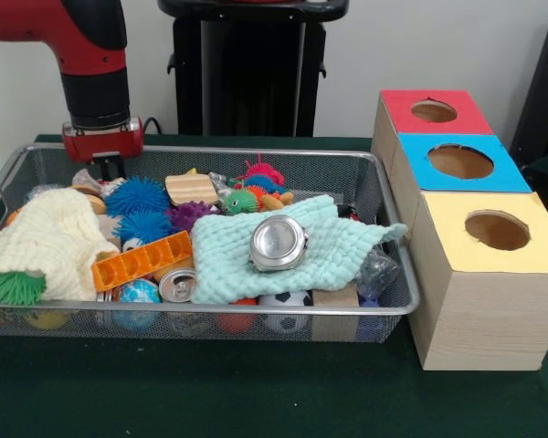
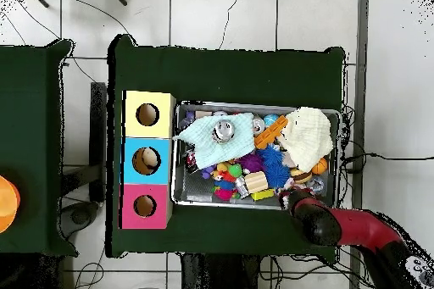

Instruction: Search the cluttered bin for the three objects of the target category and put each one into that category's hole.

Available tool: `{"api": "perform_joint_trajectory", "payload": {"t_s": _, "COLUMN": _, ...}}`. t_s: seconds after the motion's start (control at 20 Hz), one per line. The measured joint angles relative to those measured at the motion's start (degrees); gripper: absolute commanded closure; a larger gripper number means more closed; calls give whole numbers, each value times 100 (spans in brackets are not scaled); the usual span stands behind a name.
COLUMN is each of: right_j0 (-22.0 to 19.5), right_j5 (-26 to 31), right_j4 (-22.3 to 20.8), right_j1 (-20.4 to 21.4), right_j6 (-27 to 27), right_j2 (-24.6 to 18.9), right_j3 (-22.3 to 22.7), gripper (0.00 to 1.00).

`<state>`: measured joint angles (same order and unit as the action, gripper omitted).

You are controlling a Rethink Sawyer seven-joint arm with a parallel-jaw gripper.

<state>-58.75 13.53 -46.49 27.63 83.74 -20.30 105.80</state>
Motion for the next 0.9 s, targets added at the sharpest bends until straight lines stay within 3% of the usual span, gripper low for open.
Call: {"api": "perform_joint_trajectory", "payload": {"t_s": 0.9, "right_j0": -79, "right_j5": 175, "right_j4": -1, "right_j1": 1, "right_j6": 0, "right_j2": -121, "right_j3": -7, "gripper": 100}}
